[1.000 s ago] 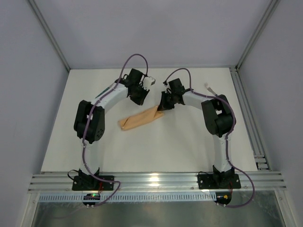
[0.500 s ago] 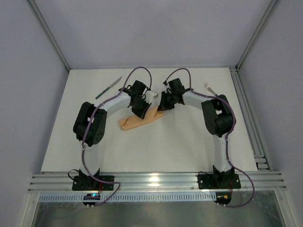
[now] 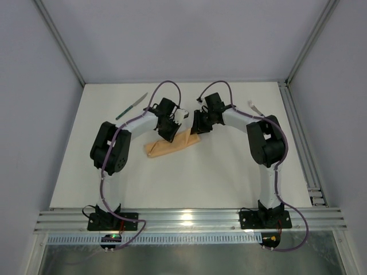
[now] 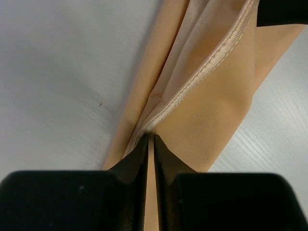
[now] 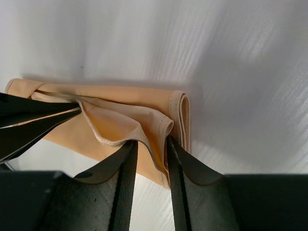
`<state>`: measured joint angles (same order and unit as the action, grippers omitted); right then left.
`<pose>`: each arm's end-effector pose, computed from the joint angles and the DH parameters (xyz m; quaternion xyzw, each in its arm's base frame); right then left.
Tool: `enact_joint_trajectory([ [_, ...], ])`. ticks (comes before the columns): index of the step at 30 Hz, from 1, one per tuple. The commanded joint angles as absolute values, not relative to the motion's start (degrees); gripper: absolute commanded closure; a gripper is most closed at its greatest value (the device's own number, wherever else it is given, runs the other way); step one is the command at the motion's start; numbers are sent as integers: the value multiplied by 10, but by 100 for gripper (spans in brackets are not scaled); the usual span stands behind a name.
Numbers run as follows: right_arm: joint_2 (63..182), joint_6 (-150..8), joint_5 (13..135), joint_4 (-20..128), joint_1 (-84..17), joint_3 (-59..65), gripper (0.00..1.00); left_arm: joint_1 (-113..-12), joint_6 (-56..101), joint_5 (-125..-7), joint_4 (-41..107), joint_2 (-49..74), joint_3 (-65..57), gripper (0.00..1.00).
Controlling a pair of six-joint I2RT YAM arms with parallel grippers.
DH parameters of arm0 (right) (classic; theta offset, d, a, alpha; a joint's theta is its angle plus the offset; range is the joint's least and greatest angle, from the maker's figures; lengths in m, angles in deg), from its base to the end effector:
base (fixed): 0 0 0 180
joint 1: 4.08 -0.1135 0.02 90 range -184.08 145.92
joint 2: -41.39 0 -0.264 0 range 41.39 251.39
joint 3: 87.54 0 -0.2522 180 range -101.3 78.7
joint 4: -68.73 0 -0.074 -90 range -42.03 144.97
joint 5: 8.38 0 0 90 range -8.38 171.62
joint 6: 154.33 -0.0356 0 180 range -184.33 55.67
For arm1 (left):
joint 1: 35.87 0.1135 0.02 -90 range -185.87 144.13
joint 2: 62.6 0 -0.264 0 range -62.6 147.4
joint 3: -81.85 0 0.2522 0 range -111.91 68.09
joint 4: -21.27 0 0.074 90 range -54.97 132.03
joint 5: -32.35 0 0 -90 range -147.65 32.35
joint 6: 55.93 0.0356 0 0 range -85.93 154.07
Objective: Fold the napkin into a case and place the utensils inside
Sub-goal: Smooth out the smaller rectangle-folded napkin at the center of the board.
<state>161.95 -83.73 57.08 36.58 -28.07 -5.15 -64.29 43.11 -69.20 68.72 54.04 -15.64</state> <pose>0.4027 0.1954 0.1552 -0.1010 0.9289 0.2967 0.1973 0.3659 -0.2061 0.1668 0.3322 0.9161 -0.1311 0.1823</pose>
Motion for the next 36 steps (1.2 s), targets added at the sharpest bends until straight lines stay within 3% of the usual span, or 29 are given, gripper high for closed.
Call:
enact_joint_trajectory([
  [1, 1565, -808, 561, 320, -280, -88, 65, -642, 424, -680, 682, 561, -155, 91],
  [9, 1534, -788, 580, 267, -279, -58, 65, -637, 419, -673, 680, 561, -154, 91],
  [14, 1466, -813, 547, 367, -280, 18, 66, -636, 416, -674, 679, 561, -155, 91],
  [19, 1457, -909, 496, 583, -305, 109, 94, -636, 412, -678, 681, 566, -160, 91],
  [25, 1529, -1017, 495, 728, -321, 115, 96, -637, 413, -677, 684, 568, -164, 90],
  [36, 1602, -1082, 617, 619, -302, 86, 96, -636, 417, -678, 686, 568, -165, 90],
])
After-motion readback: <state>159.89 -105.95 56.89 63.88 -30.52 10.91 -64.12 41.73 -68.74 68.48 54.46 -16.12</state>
